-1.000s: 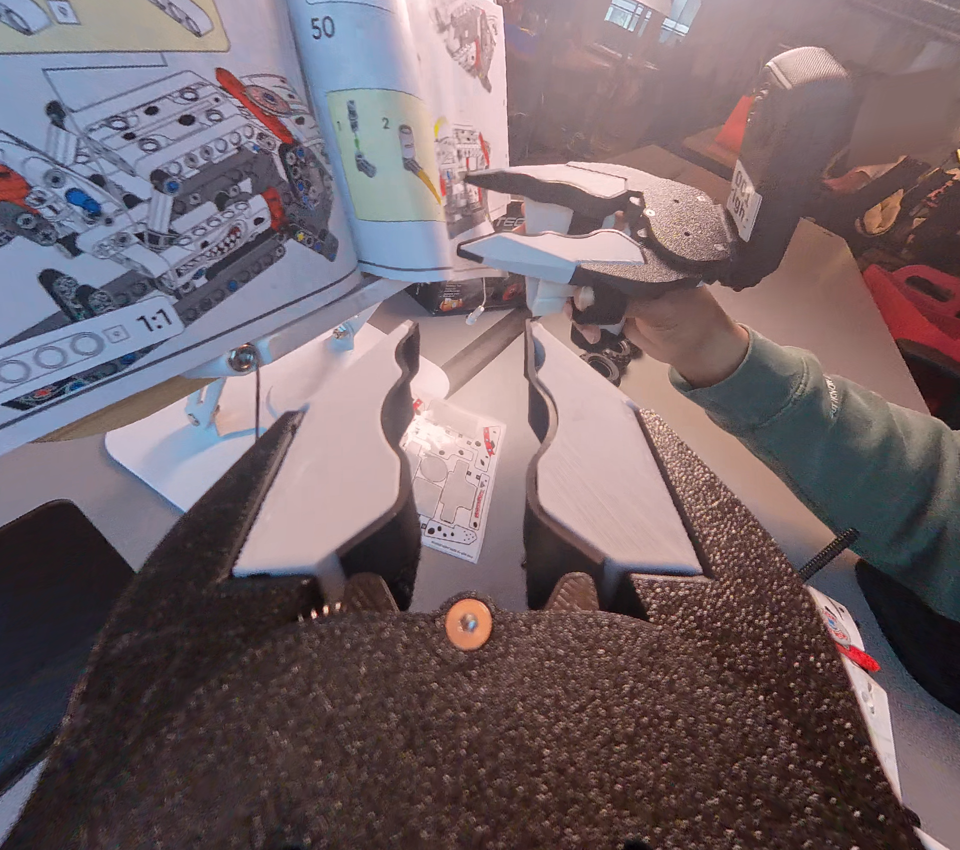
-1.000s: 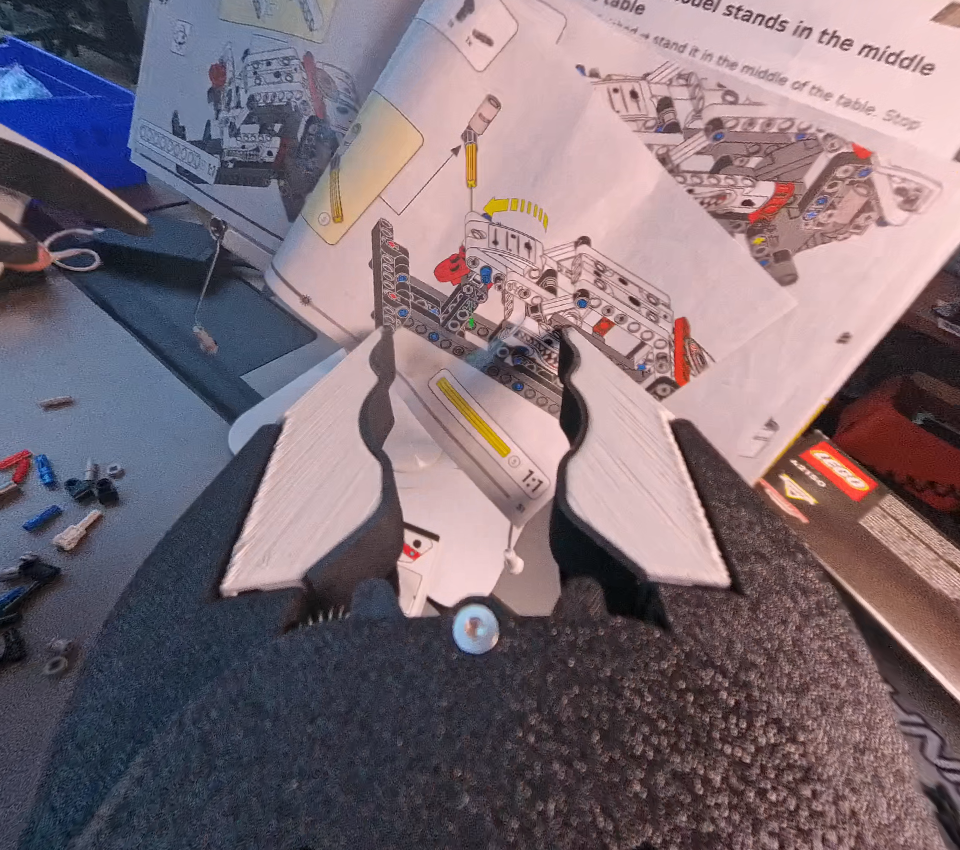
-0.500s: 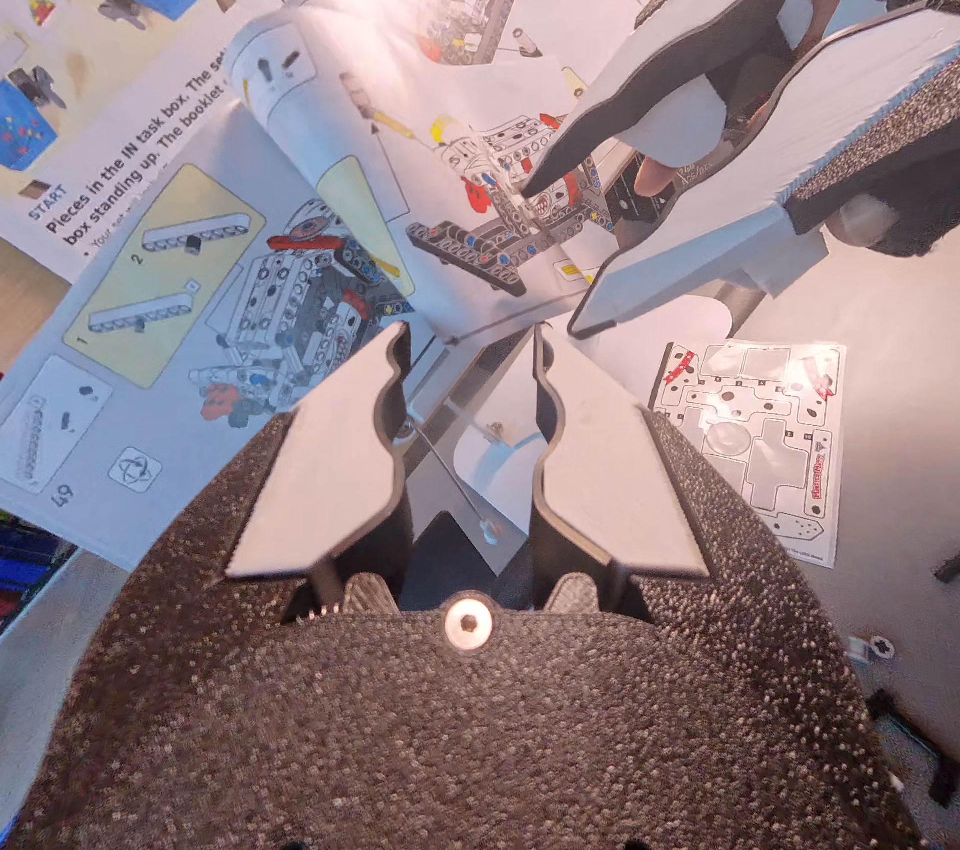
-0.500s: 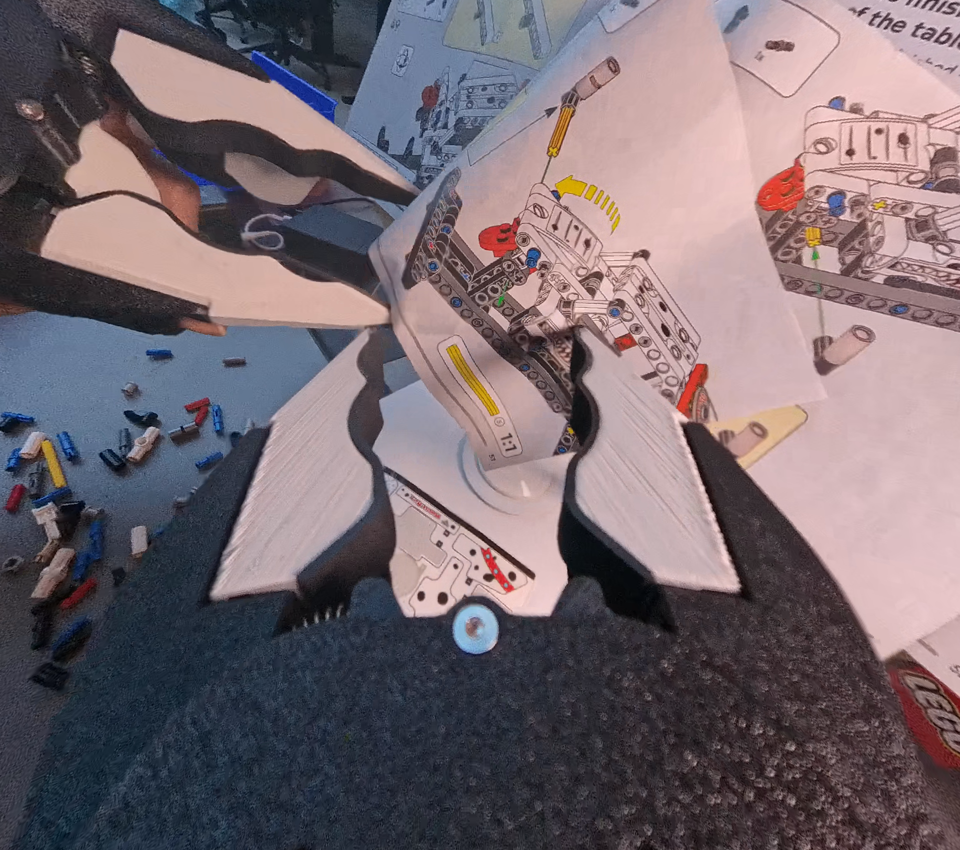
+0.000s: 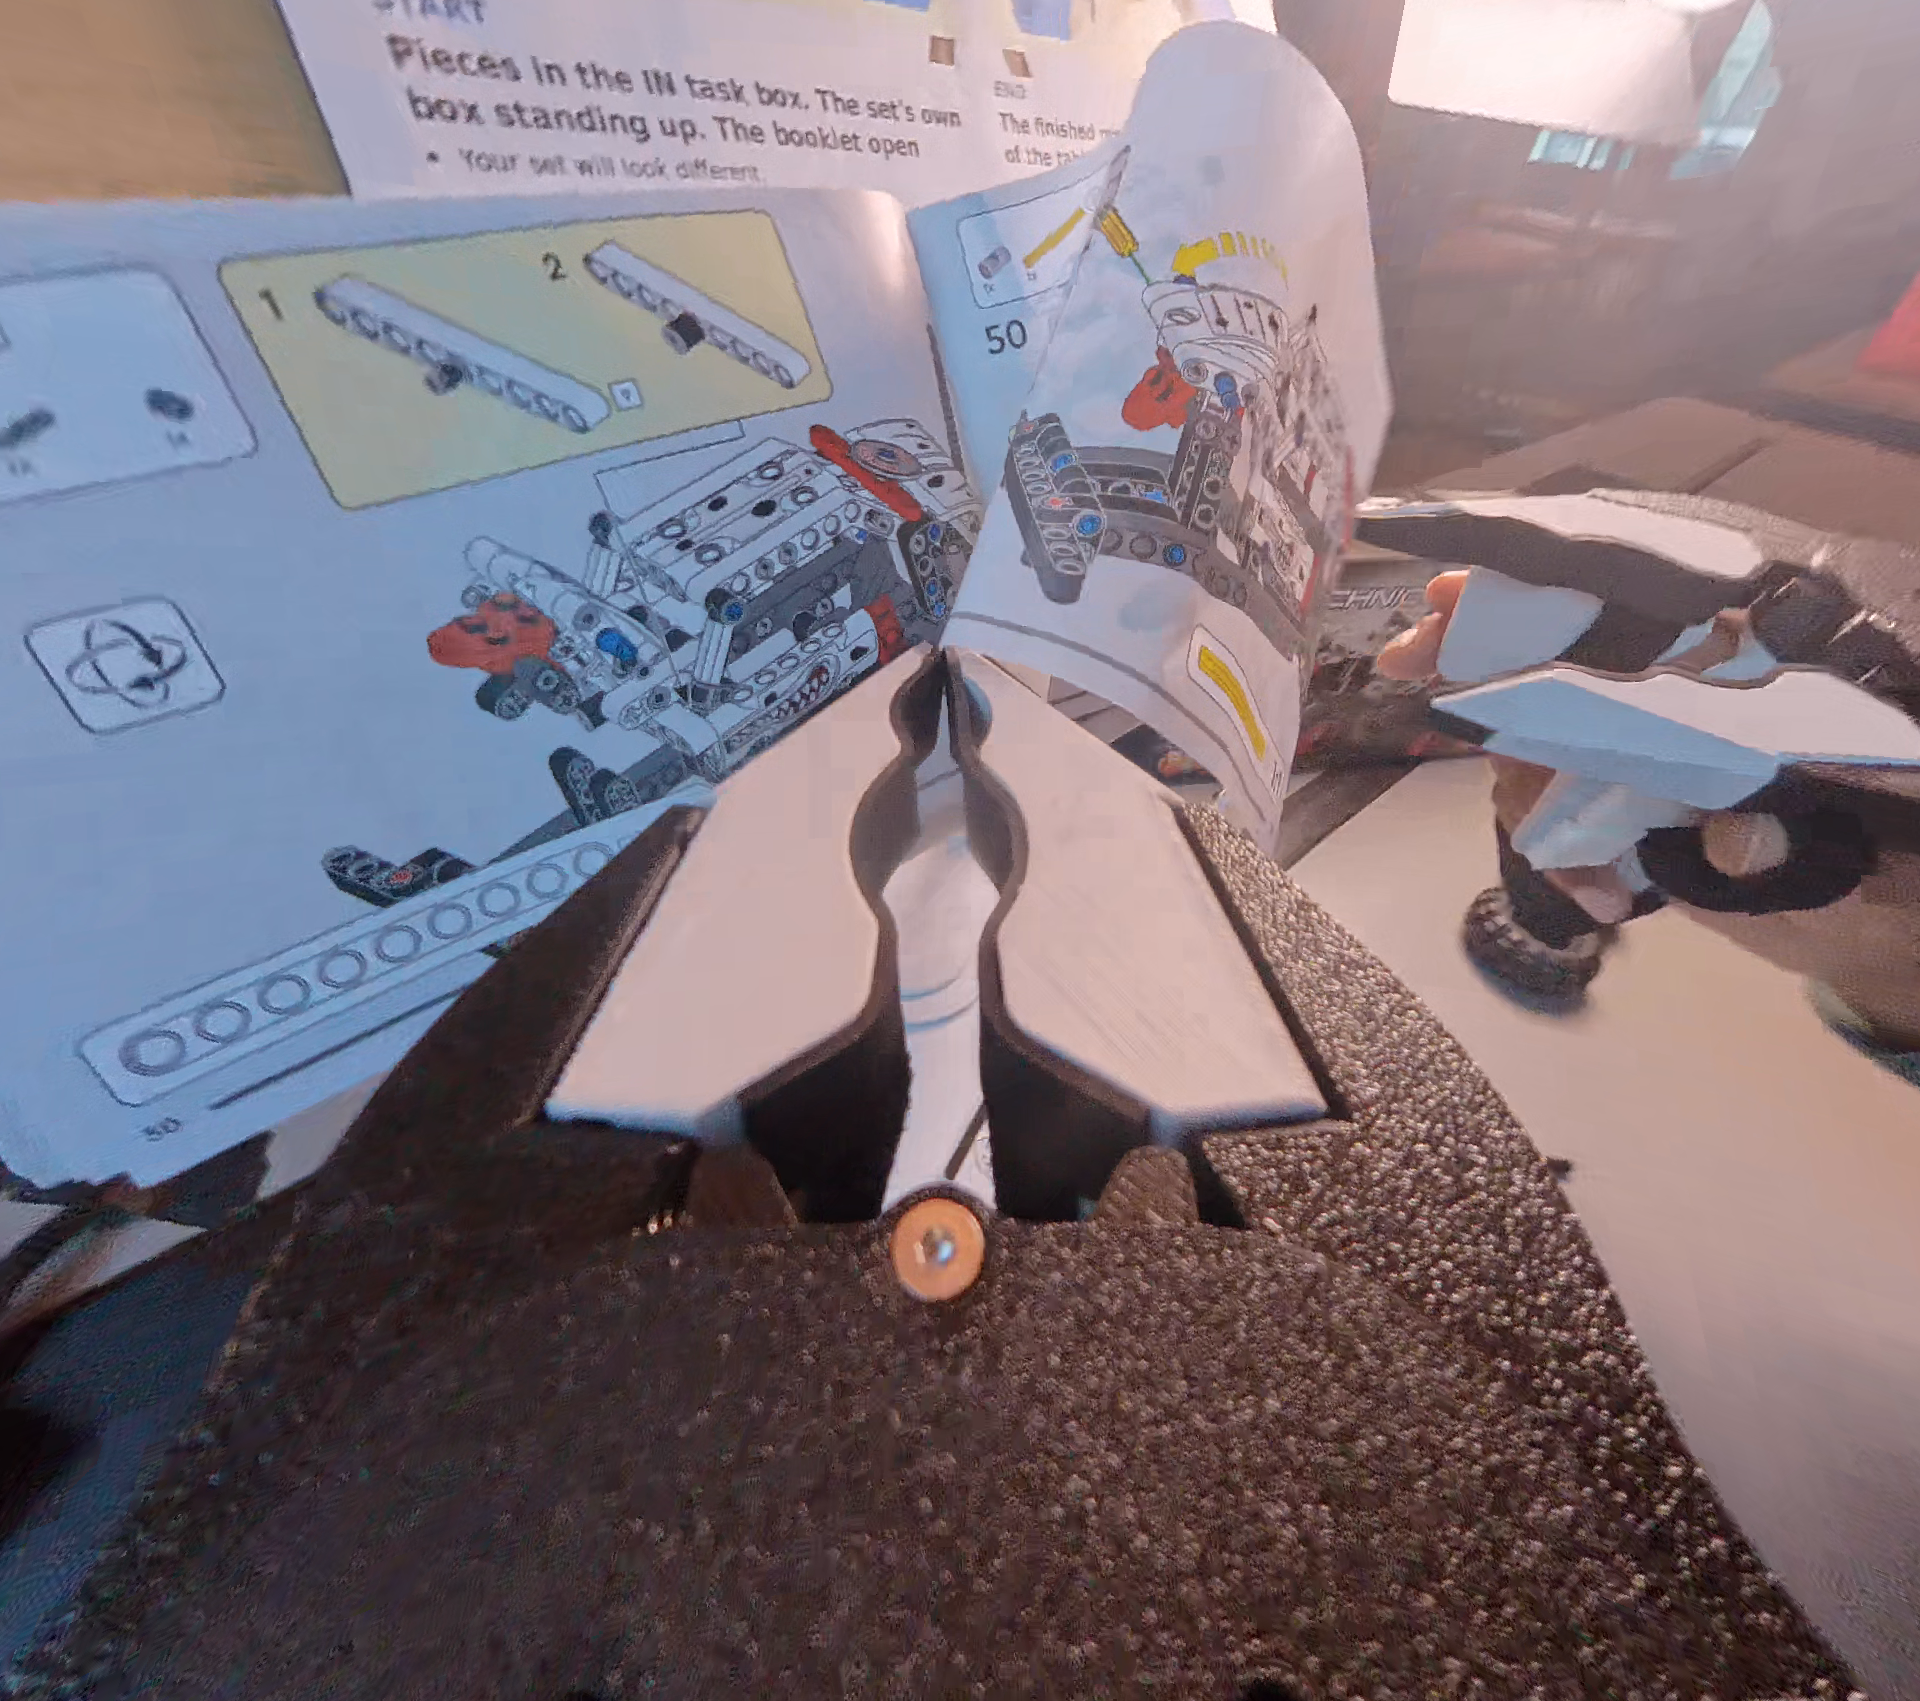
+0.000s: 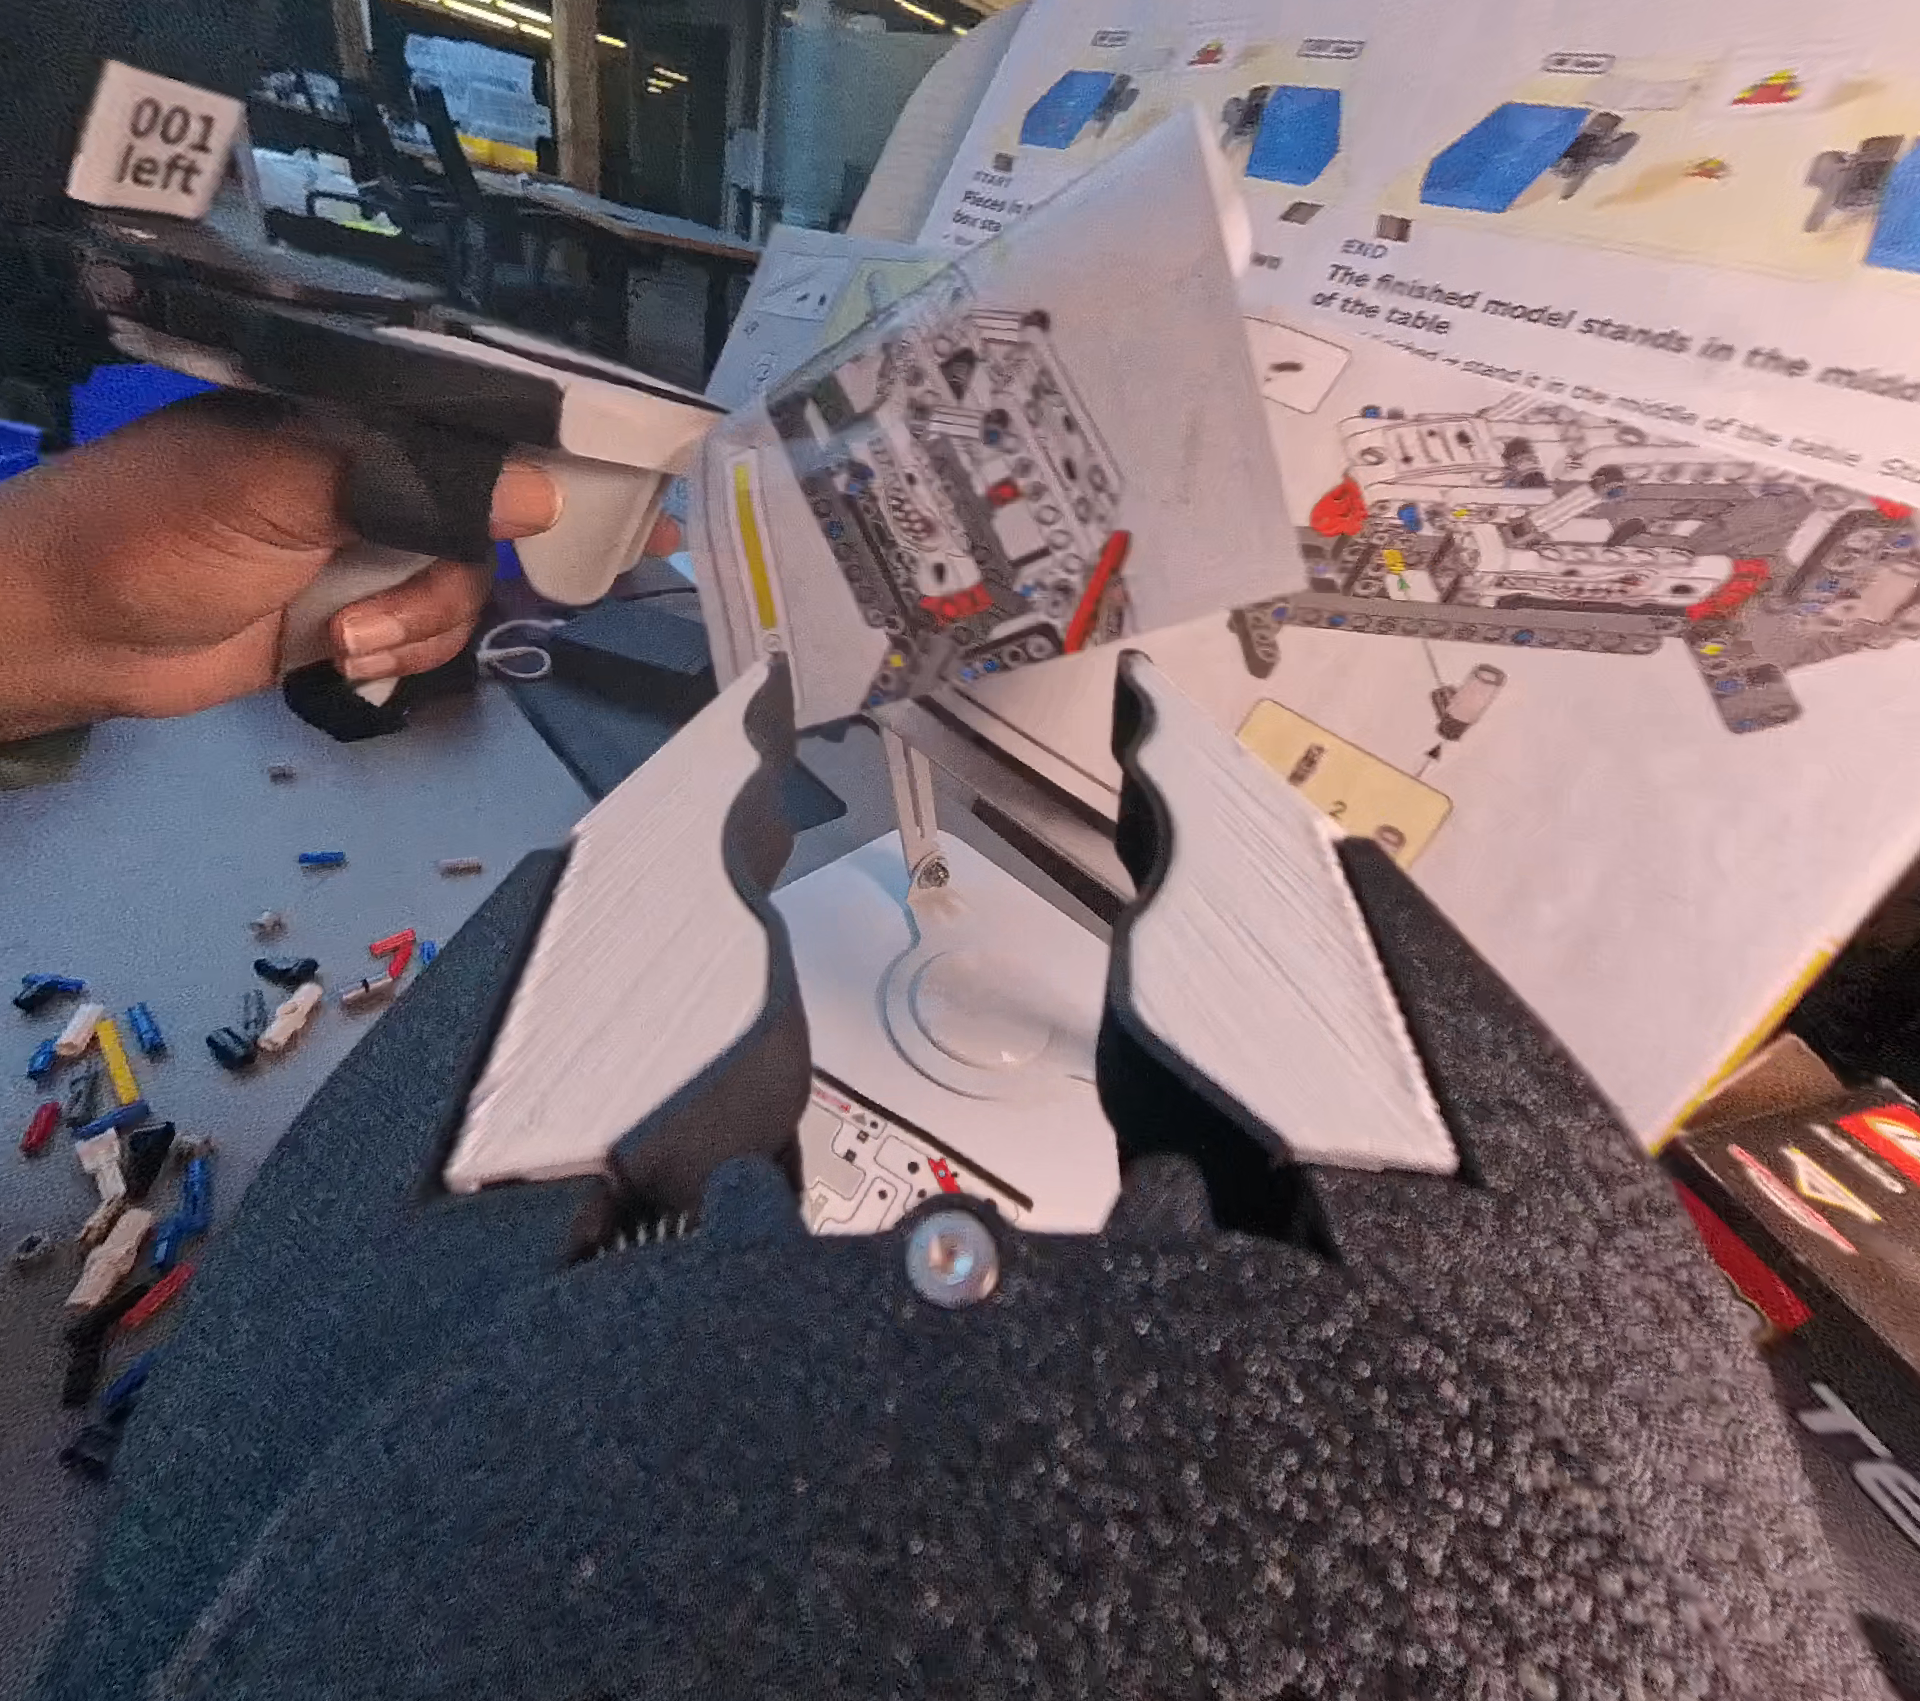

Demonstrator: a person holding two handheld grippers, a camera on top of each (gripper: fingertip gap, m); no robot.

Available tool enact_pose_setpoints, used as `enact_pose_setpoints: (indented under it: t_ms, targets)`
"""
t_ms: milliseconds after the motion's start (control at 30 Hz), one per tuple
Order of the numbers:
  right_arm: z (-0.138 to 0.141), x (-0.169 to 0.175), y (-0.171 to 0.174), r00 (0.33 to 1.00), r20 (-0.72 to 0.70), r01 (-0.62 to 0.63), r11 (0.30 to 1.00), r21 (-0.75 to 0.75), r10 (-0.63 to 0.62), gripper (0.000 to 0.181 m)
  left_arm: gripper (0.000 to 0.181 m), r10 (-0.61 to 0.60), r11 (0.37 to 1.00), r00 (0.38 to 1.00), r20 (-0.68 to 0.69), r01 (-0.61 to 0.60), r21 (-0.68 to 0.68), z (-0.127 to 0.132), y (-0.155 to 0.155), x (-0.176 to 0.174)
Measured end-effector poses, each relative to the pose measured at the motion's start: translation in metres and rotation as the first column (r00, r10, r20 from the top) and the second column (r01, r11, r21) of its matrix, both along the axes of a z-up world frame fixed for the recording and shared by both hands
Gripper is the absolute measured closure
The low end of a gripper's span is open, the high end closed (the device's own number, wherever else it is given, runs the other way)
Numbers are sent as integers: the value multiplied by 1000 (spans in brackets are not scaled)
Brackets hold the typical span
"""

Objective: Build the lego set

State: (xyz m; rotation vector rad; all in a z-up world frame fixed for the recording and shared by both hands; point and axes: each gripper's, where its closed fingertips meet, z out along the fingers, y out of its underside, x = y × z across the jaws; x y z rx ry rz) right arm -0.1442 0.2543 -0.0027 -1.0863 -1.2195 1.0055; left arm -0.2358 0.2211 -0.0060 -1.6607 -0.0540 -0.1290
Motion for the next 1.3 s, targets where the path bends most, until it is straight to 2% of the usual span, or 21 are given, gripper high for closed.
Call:
enact_pose_setpoints:
  t_ms: [100,167,267,367,433,533,633,767,867,967,1067,1133,1200,1233,1300]
  targets:
    - [4,9,29,995,-38,89,993,-78,-92,121,181,-36,999,988,149,33,18,-1,1,-6]
    - [-2,2,29,997,11,76,993,-86,-75,118,181,-56,998,973,222,52,26,-3,2,-7]
    - [-6,-18,22,991,91,90,995,47,-94,120,180,-124,992,919,373,116,46,-4,4,-3]
    - [10,-41,20,978,85,176,970,170,-192,138,173,-171,985,853,494,154,75,-2,3,-2]
    - [21,-57,21,961,79,245,951,185,-263,132,169,-182,983,832,524,160,87,-1,0,-2]
    - [29,-81,20,940,68,307,916,257,-334,115,163,-178,984,833,524,163,74,-4,-9,0]
    - [19,-98,21,910,100,332,852,405,-402,100,152,-144,989,843,518,141,46,-13,-25,0]
    - [10,-107,16,897,95,334,802,495,-432,96,145,-82,997,847,526,69,43,-25,-52,-9]
    - [9,-107,16,895,94,344,809,477,-436,95,141,-34,998,864,503,3,61,-27,-68,-18]
    - [13,-103,10,912,93,329,847,417,-400,90,142,51,994,891,451,-88,60,-23,-78,-33]
    - [22,-85,6,926,43,342,882,323,-375,97,143,176,974,903,392,-217,62,-14,-90,-59]
    - [23,-73,14,918,21,375,884,280,-397,113,147,191,962,905,379,-250,113,1,-96,-65]
    - [16,-67,30,895,41,418,869,265,-443,134,149,130,975,927,351,-184,126,11,-86,-50]
    - [9,-67,36,890,69,419,867,271,-451,149,151,67,987,942,329,-110,113,12,-76,-36]
    - [-4,-66,48,867,105,439,847,301,-487,152,151,-11,998,967,256,-7,67,10,-53,-15]
